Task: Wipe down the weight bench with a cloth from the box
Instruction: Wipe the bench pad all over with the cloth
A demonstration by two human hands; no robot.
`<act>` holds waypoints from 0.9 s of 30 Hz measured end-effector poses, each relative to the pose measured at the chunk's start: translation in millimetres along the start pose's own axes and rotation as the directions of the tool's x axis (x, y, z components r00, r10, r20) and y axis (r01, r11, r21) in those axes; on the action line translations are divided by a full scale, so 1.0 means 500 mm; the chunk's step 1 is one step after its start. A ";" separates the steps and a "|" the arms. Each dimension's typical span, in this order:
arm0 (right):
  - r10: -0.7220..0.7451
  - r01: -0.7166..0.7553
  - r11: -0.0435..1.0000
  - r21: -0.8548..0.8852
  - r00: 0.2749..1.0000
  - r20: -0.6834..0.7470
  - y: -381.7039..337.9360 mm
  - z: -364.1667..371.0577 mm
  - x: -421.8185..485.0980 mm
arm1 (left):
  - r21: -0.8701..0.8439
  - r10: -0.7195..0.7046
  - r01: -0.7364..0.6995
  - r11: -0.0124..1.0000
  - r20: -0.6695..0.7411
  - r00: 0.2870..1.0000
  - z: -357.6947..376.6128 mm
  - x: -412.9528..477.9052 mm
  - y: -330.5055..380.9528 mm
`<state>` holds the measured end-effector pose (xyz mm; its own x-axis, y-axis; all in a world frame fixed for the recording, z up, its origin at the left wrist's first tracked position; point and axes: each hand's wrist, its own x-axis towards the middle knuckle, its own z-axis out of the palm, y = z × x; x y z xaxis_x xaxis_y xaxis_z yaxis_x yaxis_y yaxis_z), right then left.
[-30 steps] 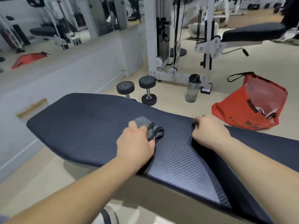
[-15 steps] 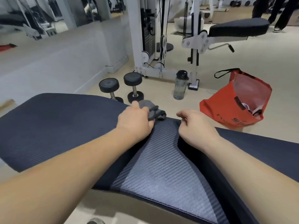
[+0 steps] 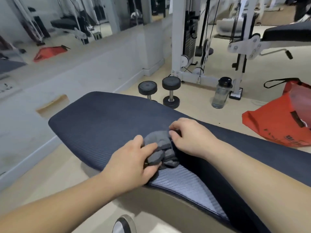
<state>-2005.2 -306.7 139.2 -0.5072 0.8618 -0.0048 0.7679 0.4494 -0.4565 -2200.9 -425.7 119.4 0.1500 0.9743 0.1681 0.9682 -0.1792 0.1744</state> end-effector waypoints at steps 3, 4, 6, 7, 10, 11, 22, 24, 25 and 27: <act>-0.039 0.039 0.999 -0.008 0.999 0.035 -0.044 0.019 0.006 | -0.048 0.127 -0.124 0.991 0.056 0.990 -0.033 -0.039 -0.086; -0.050 0.051 0.999 -0.016 0.998 0.048 -0.060 0.027 0.007 | -0.005 0.039 -0.039 0.999 0.030 0.999 -0.039 -0.045 -0.126; -0.051 0.053 0.998 -0.021 0.997 0.061 -0.069 0.035 0.007 | 0.039 -0.298 0.300 0.953 -0.033 0.954 -0.040 -0.033 -0.179; -0.053 0.055 0.998 -0.023 0.996 0.069 -0.075 0.041 0.007 | 0.066 -0.450 0.453 0.889 -0.046 0.892 -0.042 -0.027 -0.193; -0.059 0.063 0.997 -0.053 0.995 0.074 -0.089 0.052 0.011 | 0.186 -0.510 0.508 0.841 -0.042 0.859 -0.040 -0.027 -0.158; -0.062 0.066 0.996 -0.059 0.996 0.061 -0.092 0.054 0.014 | 0.199 -0.445 0.441 0.875 -0.028 0.895 -0.037 -0.038 -0.132; -0.055 0.059 0.986 -0.155 0.998 0.027 -0.073 0.048 0.032 | 0.149 -0.464 0.463 0.874 -0.026 0.885 -0.038 -0.006 -0.144; -0.020 0.020 0.990 -0.141 1.000 -0.004 -0.056 0.040 0.031 | 0.120 -0.304 0.300 0.946 0.016 0.953 -0.024 -0.005 -0.068; -0.003 0.001 0.993 -0.122 1.000 -0.019 -0.049 0.037 0.029 | 0.091 -0.186 0.182 0.979 0.044 0.982 -0.021 -0.008 -0.044; 0.030 -0.034 0.996 -0.086 0.998 -0.050 -0.034 0.030 0.026 | 0.057 -0.038 0.034 0.998 0.075 0.996 -0.021 0.015 -0.051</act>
<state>-2031.0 -306.5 133.7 -0.4638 0.8856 0.0259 0.8157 0.4382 -0.3776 -2226.5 -415.4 126.2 0.1279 0.9879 0.0878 0.9826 -0.1383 0.1241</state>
